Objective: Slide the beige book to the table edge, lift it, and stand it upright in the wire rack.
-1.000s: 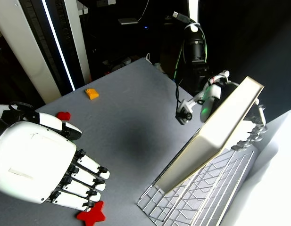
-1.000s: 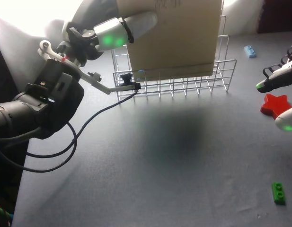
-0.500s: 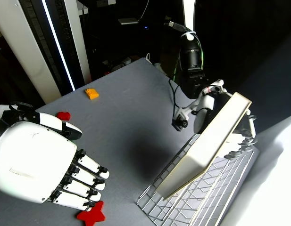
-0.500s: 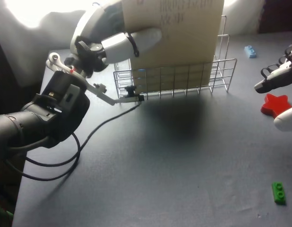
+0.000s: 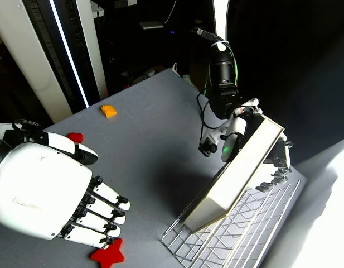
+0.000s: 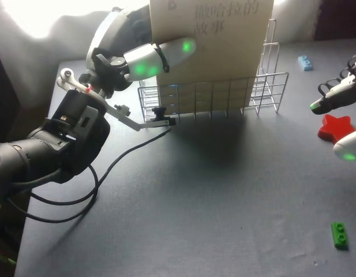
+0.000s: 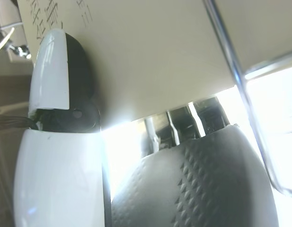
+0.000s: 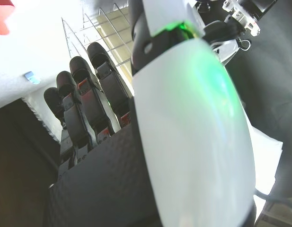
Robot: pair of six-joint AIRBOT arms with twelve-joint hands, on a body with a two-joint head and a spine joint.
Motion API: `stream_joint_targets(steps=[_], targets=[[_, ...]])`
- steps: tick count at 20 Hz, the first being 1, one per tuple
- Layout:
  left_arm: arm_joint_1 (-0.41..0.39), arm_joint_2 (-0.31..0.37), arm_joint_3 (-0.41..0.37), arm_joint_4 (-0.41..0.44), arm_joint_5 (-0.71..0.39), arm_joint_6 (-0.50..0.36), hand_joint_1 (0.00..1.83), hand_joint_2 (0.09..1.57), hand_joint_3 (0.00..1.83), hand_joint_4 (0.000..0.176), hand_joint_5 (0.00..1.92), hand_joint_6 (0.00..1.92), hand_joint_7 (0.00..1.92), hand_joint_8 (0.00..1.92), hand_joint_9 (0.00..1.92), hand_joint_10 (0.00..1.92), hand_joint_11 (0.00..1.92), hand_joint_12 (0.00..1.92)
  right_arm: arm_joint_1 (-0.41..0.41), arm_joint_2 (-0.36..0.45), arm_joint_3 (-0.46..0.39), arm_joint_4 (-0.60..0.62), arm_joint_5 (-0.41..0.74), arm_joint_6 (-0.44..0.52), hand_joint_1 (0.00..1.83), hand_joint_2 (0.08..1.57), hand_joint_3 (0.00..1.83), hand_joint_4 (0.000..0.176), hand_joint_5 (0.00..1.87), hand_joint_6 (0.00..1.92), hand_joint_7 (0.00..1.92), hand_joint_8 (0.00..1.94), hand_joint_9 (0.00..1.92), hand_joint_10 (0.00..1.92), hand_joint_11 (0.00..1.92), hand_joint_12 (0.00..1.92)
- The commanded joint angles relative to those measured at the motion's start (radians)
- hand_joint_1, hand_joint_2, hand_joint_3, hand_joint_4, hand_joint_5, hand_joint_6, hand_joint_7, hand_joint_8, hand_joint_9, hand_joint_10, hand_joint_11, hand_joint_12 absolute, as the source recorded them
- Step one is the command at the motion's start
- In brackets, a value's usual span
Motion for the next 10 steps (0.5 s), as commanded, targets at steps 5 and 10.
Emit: stream_joint_targets(steps=[5,10], targets=[[-0.007,0.005,0.011,-0.018,-0.130,-0.025,1.47,1.23,0.00,0.000,0.69,1.30,0.58,1.33,0.70,1.43,0.67,1.68,0.009,0.005,0.003,-0.001,-0.085,0.008,0.28,1.12,0.00,0.000,0.34,0.00,0.35,0.00,0.34,0.00,0.00,0.92],[-0.005,0.011,0.010,-0.026,-0.127,-0.029,1.48,1.17,0.00,0.000,0.82,1.12,0.74,1.20,0.83,1.28,0.74,1.64,0.009,0.004,0.001,-0.001,-0.090,0.014,0.29,1.13,0.00,0.000,0.33,0.00,0.35,0.00,0.34,0.00,0.00,0.93]])
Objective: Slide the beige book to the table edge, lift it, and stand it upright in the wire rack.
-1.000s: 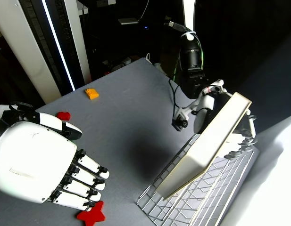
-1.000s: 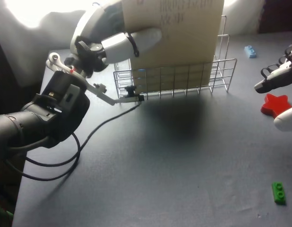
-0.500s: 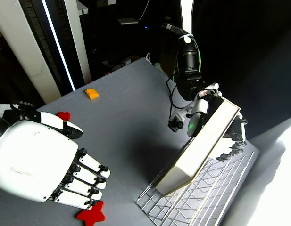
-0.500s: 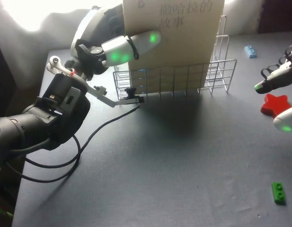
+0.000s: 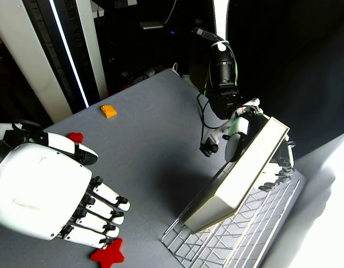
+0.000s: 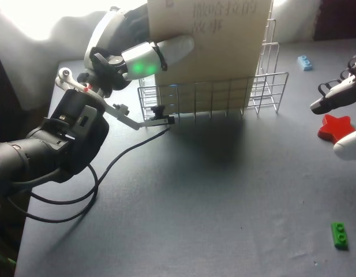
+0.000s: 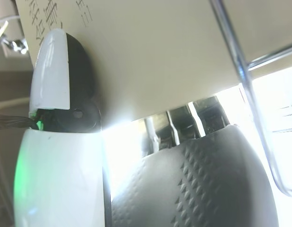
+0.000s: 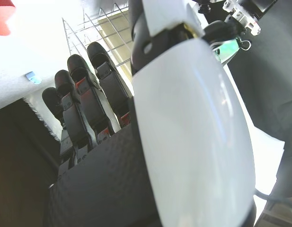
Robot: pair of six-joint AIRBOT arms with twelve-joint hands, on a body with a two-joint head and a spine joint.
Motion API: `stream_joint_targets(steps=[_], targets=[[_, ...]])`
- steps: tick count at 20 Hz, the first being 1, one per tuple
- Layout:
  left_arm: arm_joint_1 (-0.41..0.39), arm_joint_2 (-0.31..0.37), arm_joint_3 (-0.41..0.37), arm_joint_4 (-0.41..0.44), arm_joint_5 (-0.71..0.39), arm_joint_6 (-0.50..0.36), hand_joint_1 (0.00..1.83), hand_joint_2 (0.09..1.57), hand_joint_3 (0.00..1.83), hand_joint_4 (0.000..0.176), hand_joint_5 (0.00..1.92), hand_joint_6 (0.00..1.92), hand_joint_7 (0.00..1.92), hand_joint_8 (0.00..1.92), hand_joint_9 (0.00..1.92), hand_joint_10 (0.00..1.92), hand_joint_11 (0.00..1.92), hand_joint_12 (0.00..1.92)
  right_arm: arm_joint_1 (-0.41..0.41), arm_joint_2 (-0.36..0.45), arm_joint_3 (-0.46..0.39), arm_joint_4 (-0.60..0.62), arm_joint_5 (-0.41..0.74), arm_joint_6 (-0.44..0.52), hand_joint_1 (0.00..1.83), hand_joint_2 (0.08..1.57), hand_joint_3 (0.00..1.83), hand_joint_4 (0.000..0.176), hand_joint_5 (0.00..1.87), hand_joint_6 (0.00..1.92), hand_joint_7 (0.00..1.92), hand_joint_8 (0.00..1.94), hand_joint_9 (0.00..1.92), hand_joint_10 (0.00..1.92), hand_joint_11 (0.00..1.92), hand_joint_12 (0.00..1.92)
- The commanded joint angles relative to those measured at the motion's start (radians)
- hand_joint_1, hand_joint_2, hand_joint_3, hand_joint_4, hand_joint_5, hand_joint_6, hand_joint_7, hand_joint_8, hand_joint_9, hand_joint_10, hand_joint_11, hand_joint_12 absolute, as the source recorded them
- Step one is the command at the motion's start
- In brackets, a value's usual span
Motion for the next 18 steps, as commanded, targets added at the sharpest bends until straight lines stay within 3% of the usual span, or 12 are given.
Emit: stream_joint_targets(steps=[1,2,3,4,5,6,7,8,10,13,15,18], targets=[[-0.005,0.010,0.008,-0.018,-0.128,-0.022,1.48,1.17,0.00,0.000,0.82,1.13,0.75,1.18,0.82,1.27,0.76,1.63,0.009,0.004,0.001,-0.001,-0.090,0.008,0.28,1.12,0.00,0.000,0.32,0.00,0.34,0.00,0.34,0.00,0.00,0.93],[-0.004,0.010,0.007,-0.019,-0.128,-0.024,1.48,1.16,0.00,0.000,0.82,1.15,0.79,1.12,0.82,1.26,0.73,1.64,0.009,0.004,0.001,-0.001,-0.090,0.008,0.26,1.13,0.00,0.000,0.31,0.00,0.32,0.00,0.32,0.00,0.00,0.90],[-0.003,0.011,0.007,-0.019,-0.127,-0.025,1.38,1.16,0.00,0.000,0.89,1.14,0.84,1.07,0.80,1.34,0.64,1.37,0.009,0.004,0.001,-0.001,-0.090,0.008,0.26,1.13,0.00,0.000,0.30,0.00,0.32,0.00,0.32,0.00,0.00,0.90],[-0.003,0.012,0.007,-0.019,-0.127,-0.026,1.24,1.14,0.00,0.000,0.93,1.12,0.91,1.05,0.79,0.95,0.61,1.24,0.009,0.004,0.001,-0.001,-0.090,0.008,0.29,1.12,0.00,0.000,0.33,0.01,0.33,0.00,0.33,0.00,0.00,0.92],[-0.003,0.012,0.007,-0.019,-0.127,-0.026,1.17,1.13,0.00,0.000,0.94,1.05,0.88,0.61,0.81,0.73,0.58,1.18,0.009,0.004,0.001,-0.001,-0.090,0.008,0.29,1.12,0.00,0.000,0.33,0.01,0.34,0.01,0.34,0.01,0.00,0.93],[-0.003,0.014,0.004,-0.019,-0.127,-0.026,1.14,1.06,0.00,0.000,0.75,0.55,0.83,0.36,0.76,0.55,0.49,1.14,0.009,0.004,0.001,-0.001,-0.090,0.008,0.28,1.12,0.00,0.000,0.33,0.01,0.34,0.00,0.33,0.00,0.00,0.91],[-0.003,0.015,0.002,-0.020,-0.127,-0.026,1.09,1.04,0.00,0.000,0.75,0.28,0.85,0.20,0.77,0.41,0.45,1.12,0.009,0.004,0.001,-0.001,-0.090,0.008,0.27,1.12,0.00,0.000,0.33,0.00,0.35,0.00,0.34,0.00,0.00,0.92],[-0.003,0.016,-0.001,-0.024,-0.127,-0.026,1.01,1.02,0.00,0.000,0.77,0.13,0.84,0.08,0.77,0.27,0.39,1.10,0.009,0.004,0.000,-0.001,-0.090,0.008,0.29,1.12,0.00,0.000,0.34,0.00,0.35,0.01,0.34,0.01,0.00,0.92],[-0.002,0.020,-0.011,-0.026,-0.127,-0.026,0.80,1.00,0.00,0.000,0.75,0.02,0.75,0.00,0.68,0.08,0.23,1.05,0.009,0.004,0.000,-0.001,-0.089,0.008,0.29,1.12,0.00,0.000,0.34,0.00,0.34,0.00,0.33,0.00,0.00,0.90],[0.000,0.029,-0.025,-0.026,-0.126,-0.026,0.58,0.98,0.00,0.000,0.53,0.00,0.53,0.00,0.48,0.00,0.04,0.95,0.009,0.004,-0.003,-0.001,-0.089,0.008,0.28,1.12,0.00,0.000,0.33,0.00,0.34,0.00,0.33,0.00,0.00,0.89],[0.003,0.042,-0.037,-0.026,-0.126,-0.024,0.55,0.97,0.00,0.000,0.48,0.00,0.48,0.00,0.42,0.00,0.00,0.92,0.009,0.004,-0.004,-0.001,-0.089,0.008,0.29,1.12,0.00,0.000,0.33,0.00,0.34,0.00,0.34,0.00,0.00,0.92],[0.013,0.078,-0.072,-0.026,-0.124,-0.016,0.58,0.95,0.00,0.000,0.32,0.00,0.30,0.00,0.23,0.00,0.00,0.58,0.009,0.005,-0.004,-0.001,-0.089,0.008,0.30,1.12,0.00,0.000,0.34,0.00,0.34,0.00,0.34,0.00,0.00,0.92]])
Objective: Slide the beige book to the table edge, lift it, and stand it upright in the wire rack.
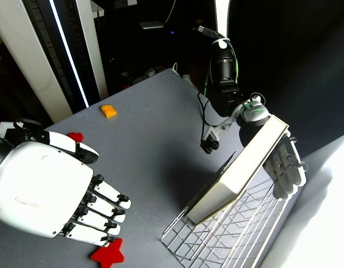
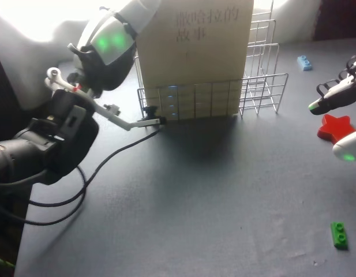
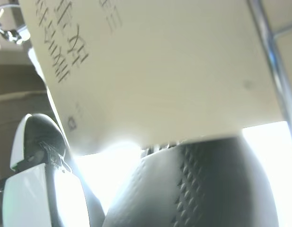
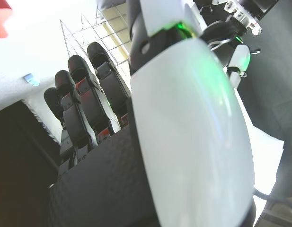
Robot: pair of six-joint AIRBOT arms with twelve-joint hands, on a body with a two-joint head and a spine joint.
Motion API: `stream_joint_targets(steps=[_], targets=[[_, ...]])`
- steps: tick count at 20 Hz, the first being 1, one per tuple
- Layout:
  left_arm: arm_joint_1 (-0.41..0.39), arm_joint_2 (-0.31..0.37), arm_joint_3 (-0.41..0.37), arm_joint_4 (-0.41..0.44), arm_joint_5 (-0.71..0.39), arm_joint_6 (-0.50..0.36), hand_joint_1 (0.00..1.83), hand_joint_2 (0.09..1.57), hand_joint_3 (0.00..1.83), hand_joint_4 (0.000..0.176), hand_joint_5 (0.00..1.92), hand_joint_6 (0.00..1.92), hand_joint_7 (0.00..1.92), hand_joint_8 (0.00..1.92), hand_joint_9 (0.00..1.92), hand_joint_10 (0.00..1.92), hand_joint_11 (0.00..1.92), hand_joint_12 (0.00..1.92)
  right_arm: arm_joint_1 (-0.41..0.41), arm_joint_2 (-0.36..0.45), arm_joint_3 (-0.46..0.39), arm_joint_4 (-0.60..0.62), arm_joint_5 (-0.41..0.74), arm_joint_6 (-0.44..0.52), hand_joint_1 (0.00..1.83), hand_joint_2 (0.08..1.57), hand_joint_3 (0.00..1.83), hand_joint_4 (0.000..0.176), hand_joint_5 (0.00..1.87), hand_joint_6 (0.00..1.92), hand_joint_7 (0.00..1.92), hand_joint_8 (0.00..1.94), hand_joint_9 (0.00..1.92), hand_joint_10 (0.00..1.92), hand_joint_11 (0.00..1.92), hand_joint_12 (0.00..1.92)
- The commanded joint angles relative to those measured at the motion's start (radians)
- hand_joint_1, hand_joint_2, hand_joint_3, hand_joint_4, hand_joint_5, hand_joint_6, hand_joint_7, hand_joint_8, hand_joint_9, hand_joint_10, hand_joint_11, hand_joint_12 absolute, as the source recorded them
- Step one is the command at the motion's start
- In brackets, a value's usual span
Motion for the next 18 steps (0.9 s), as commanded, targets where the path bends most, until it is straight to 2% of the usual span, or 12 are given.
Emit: stream_joint_targets(steps=[1,5,6,9,14,18], targets=[[0.002,0.021,-0.007,-0.008,-0.121,-0.005,0.57,0.96,0.00,0.000,0.26,0.00,0.23,0.00,0.17,0.00,0.00,0.46,0.009,0.006,-0.001,-0.001,-0.089,0.007,0.30,1.12,0.00,0.000,0.33,0.00,0.33,0.00,0.33,0.00,0.00,0.92],[0.013,0.086,-0.073,-0.008,-0.116,0.020,0.53,0.95,0.00,0.000,0.13,0.00,0.11,0.00,0.08,0.00,0.00,0.28,0.009,0.006,-0.003,-0.001,-0.089,0.007,0.28,1.13,0.00,0.000,0.32,0.00,0.33,0.00,0.32,0.00,0.00,0.89],[0.015,0.108,-0.092,-0.008,-0.114,0.024,0.51,0.95,0.00,0.000,0.08,0.00,0.05,0.00,0.04,0.00,0.00,0.15,0.008,0.006,-0.004,-0.001,-0.090,0.007,0.29,1.12,0.00,0.000,0.33,0.00,0.33,0.00,0.31,0.00,0.00,0.86],[0.022,0.165,-0.138,-0.008,-0.101,0.038,0.51,0.94,0.00,0.000,0.04,0.00,0.02,0.00,0.01,0.00,0.00,0.06,0.008,0.006,-0.009,-0.001,-0.094,0.006,0.29,1.12,0.00,0.000,0.34,0.00,0.34,0.00,0.32,0.00,0.00,0.87],[0.042,0.275,-0.178,-0.008,-0.069,0.064,0.51,0.94,0.00,0.000,0.03,0.00,0.02,0.00,0.02,0.00,0.00,0.11,0.006,0.006,-0.011,-0.001,-0.094,0.004,0.27,1.13,0.00,0.000,0.32,0.00,0.31,0.00,0.31,0.00,0.00,0.86],[0.071,0.410,-0.219,-0.007,0.032,0.207,0.51,0.95,0.00,0.000,0.04,0.00,0.04,0.00,0.04,0.00,0.00,0.17,0.006,0.005,-0.012,-0.001,-0.095,0.006,0.29,1.13,0.00,0.000,0.32,0.00,0.34,0.00,0.34,0.00,0.00,0.93]])
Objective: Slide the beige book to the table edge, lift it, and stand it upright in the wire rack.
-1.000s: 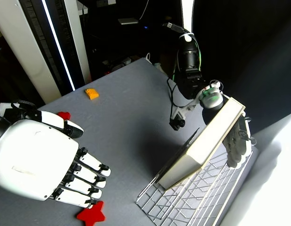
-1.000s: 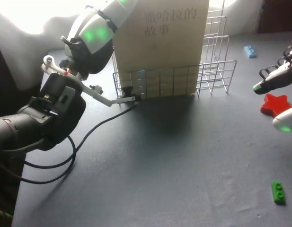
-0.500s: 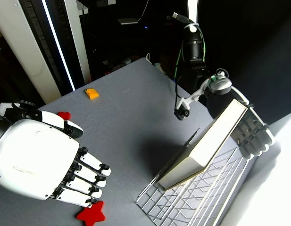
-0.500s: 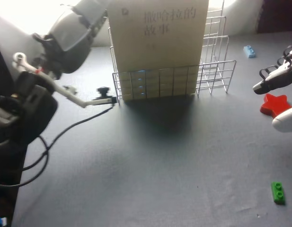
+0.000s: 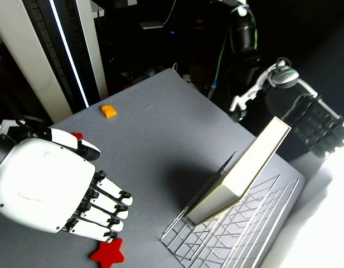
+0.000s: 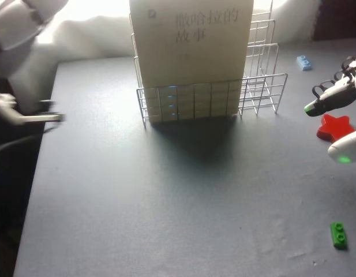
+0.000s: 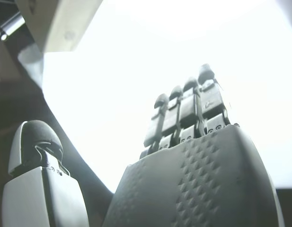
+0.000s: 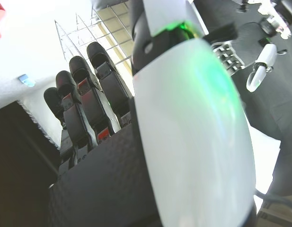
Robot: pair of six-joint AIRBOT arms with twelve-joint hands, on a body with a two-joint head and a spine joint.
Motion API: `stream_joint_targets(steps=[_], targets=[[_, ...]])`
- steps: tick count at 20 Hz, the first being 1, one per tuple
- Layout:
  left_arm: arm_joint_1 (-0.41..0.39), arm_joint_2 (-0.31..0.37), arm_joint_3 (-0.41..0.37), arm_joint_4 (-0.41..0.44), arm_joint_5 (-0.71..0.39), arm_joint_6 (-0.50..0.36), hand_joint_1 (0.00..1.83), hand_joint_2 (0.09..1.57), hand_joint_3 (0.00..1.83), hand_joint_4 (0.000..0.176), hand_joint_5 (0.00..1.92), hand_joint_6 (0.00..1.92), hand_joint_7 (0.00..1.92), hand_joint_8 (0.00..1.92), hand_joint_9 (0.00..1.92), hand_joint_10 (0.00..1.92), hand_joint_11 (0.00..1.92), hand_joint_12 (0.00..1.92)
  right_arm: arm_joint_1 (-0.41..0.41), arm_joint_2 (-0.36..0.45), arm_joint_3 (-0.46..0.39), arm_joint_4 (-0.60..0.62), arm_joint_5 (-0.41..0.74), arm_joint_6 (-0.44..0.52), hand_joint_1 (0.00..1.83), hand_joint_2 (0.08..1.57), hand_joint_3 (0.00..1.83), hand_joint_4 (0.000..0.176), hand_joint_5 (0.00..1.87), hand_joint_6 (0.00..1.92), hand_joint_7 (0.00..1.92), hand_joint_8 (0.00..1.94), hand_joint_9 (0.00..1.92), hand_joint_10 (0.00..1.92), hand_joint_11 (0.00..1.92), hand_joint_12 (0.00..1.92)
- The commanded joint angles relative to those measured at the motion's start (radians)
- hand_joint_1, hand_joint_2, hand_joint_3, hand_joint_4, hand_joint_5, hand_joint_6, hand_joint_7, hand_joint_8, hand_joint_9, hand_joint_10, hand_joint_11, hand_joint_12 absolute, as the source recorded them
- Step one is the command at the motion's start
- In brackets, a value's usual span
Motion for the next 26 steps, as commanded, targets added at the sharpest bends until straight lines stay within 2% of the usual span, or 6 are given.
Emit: stream_joint_targets(steps=[1,5,13,20,24,26], targets=[[0.006,0.038,-0.004,-0.029,-0.083,0.022,0.50,0.95,0.00,0.000,0.05,0.00,0.04,0.00,0.04,0.00,0.00,0.17,0.006,0.006,0.000,-0.002,-0.087,0.006,0.30,1.13,0.00,0.000,0.33,0.00,0.34,0.01,0.34,0.01,0.00,0.94],[0.093,0.196,-0.096,0.019,-0.004,0.146,0.51,0.95,0.00,0.000,0.07,0.00,0.05,0.00,0.05,0.00,0.00,0.23,0.006,0.006,0.000,-0.002,-0.087,0.006,0.29,1.13,0.00,0.000,0.33,0.00,0.34,0.00,0.33,0.00,0.00,0.91],[0.120,0.455,-0.230,0.513,0.143,0.168,0.49,0.97,0.00,0.000,0.09,0.00,0.07,0.00,0.07,0.00,0.00,0.20,0.006,0.007,-0.007,-0.002,-0.082,0.005,0.31,1.11,0.00,0.000,0.36,0.00,0.37,0.00,0.36,0.00,0.00,0.93],[-0.011,0.610,-0.308,0.887,0.274,0.167,0.41,1.01,0.01,0.000,0.20,0.01,0.16,0.01,0.17,0.01,0.00,0.35,0.000,0.014,-0.041,-0.002,-0.145,-0.102,0.28,1.13,0.00,0.000,0.41,0.01,0.43,0.01,0.43,0.01,0.07,0.99],[-0.003,0.649,-0.322,0.969,0.252,0.166,0.42,1.03,0.00,0.000,0.41,0.02,0.39,0.01,0.35,0.02,0.00,0.73,0.007,0.014,-0.045,-0.002,-0.149,-0.130,0.29,1.15,0.00,0.000,0.58,0.01,0.59,0.01,0.60,0.02,0.23,1.03],[-0.002,0.654,-0.325,1.017,0.221,0.146,0.47,1.13,0.00,0.000,0.68,0.04,0.64,0.02,0.62,0.06,0.13,1.04,0.010,0.014,-0.049,-0.002,-0.153,-0.140,0.34,1.16,0.00,0.000,0.76,0.02,0.84,0.03,0.89,0.09,0.48,1.14]])
